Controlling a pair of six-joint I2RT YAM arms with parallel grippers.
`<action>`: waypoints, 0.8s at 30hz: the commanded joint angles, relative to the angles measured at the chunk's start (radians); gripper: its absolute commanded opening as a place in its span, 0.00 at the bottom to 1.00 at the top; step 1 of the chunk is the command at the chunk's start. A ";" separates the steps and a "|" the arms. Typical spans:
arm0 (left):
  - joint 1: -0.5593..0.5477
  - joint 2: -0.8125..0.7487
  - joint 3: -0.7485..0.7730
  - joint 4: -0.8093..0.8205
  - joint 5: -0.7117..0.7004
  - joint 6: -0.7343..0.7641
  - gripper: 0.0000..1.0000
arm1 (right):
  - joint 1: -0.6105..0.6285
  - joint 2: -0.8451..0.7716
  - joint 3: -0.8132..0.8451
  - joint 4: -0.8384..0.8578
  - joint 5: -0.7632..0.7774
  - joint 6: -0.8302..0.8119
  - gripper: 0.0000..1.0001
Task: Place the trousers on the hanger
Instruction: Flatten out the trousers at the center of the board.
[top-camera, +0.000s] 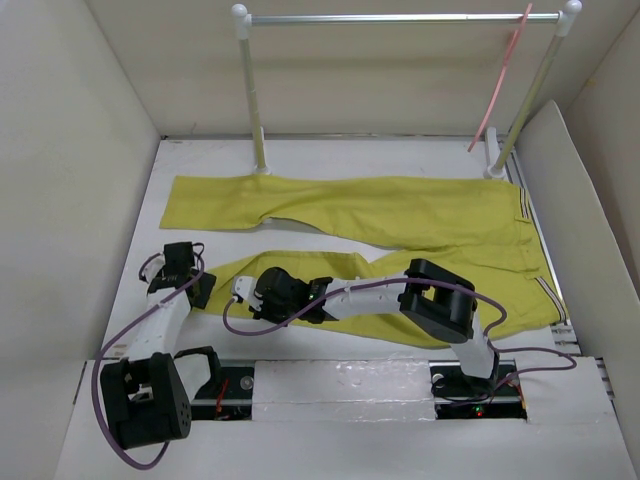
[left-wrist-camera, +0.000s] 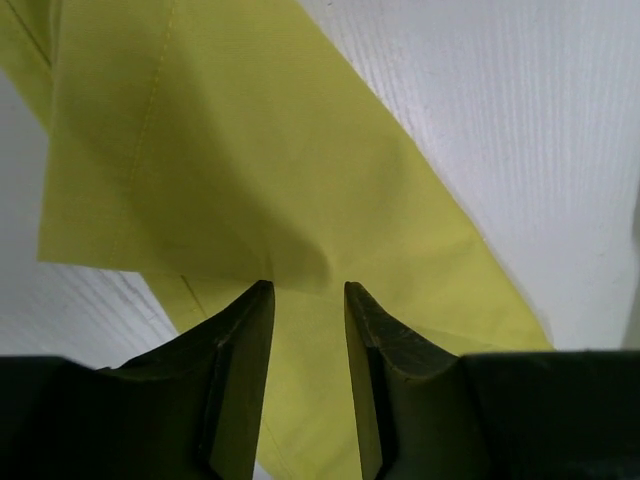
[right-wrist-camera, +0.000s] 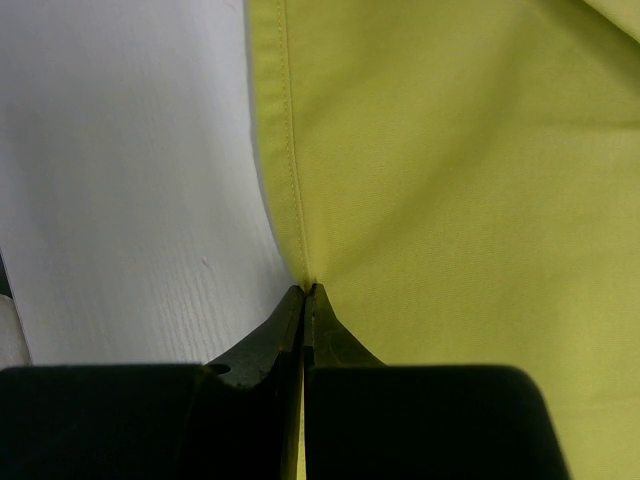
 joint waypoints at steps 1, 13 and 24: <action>-0.019 -0.023 0.003 -0.059 -0.037 -0.008 0.30 | 0.011 -0.016 0.015 -0.058 -0.044 0.008 0.00; 0.007 0.146 0.016 0.041 -0.064 0.001 0.49 | -0.007 -0.025 0.001 -0.049 -0.055 0.005 0.00; 0.008 0.320 0.166 0.069 -0.255 0.061 0.00 | -0.007 -0.056 -0.100 -0.020 -0.113 0.000 0.00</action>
